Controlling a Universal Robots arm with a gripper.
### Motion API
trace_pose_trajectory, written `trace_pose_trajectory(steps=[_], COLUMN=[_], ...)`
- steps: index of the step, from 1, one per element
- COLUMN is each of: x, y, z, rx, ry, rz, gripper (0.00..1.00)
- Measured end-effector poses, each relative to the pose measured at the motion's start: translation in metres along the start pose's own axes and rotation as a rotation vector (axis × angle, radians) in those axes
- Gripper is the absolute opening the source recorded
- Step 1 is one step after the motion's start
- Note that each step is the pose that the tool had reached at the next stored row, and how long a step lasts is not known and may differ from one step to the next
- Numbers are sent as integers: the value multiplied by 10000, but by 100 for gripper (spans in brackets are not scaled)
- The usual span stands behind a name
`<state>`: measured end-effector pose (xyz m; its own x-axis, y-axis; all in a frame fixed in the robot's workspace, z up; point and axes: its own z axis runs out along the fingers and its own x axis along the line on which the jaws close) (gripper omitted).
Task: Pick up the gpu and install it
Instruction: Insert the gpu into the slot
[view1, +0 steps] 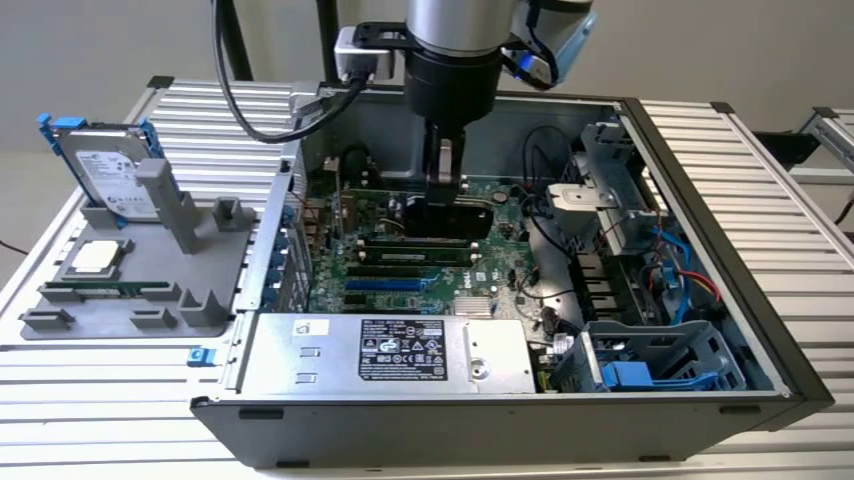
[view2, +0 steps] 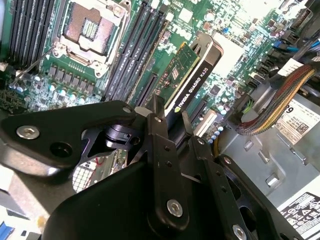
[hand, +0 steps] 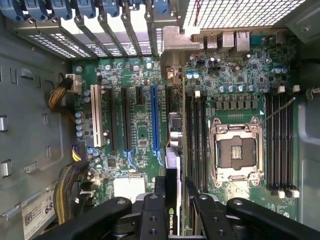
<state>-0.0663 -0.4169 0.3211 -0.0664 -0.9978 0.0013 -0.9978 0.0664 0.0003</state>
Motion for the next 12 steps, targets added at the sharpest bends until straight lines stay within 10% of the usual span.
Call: trace_pose_trajectory(steps=[12], x=[111], y=[44], z=[109], rx=[0], ry=[0], rz=[-1], gripper=[0])
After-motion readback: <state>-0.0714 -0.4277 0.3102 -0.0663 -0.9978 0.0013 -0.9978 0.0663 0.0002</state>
